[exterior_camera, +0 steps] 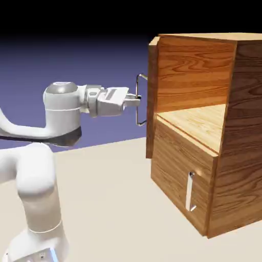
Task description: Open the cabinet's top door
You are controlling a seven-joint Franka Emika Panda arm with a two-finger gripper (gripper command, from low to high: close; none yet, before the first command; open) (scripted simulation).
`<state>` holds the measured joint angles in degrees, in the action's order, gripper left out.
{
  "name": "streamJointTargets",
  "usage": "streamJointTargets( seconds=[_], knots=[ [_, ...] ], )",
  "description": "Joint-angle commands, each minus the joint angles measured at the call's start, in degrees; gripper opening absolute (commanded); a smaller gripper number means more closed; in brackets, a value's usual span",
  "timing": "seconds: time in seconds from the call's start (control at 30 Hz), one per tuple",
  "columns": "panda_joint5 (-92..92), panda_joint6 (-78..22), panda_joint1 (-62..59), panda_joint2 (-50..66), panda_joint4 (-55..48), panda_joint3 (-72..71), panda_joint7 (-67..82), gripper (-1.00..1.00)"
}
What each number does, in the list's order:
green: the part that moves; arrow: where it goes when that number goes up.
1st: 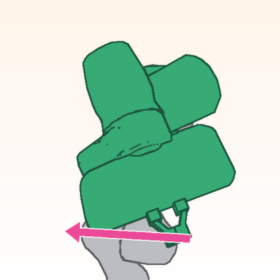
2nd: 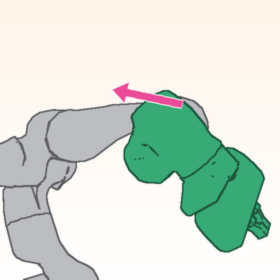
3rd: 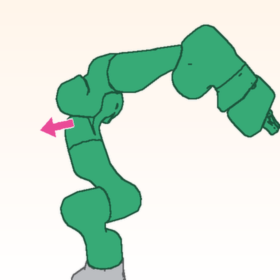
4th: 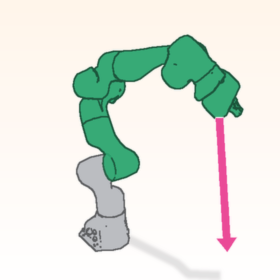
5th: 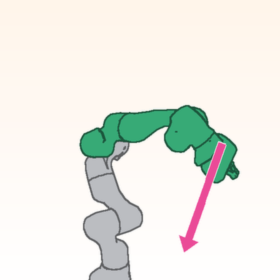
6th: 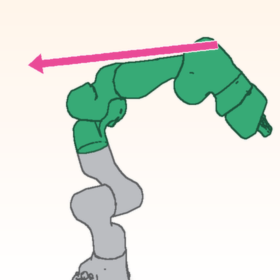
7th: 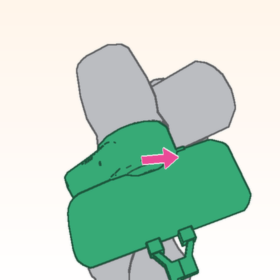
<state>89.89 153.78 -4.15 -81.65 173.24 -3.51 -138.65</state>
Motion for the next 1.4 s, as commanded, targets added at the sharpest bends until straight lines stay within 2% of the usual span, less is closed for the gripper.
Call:
streamJointTargets(
  seconds=[0.0, 0.3, 0.43, 0.63, 0.87, 1.37],
  knots=[
    [-2.6, -1.5, 0.7, -1.1, 0.5, -1.2, 1.5, -1.0],
    [-24.4, -19.8, 10.3, -8.4, 2.1, -16.7, 9.8, -1.0],
    [-34.3, -18.8, 6.6, -11.7, 2.2, -23.3, 14.1, -1.0],
    [-45.2, -32.3, 10.0, -10.5, -2.4, -35.5, 14.5, -1.0],
    [-56.4, -49.6, 6.3, -5.6, -14.2, -49.4, 13.7, -1.0],
    [-67.4, -78.2, -17.0, -0.5, -45.3, -65.4, 15.4, -1.0]
  ],
)
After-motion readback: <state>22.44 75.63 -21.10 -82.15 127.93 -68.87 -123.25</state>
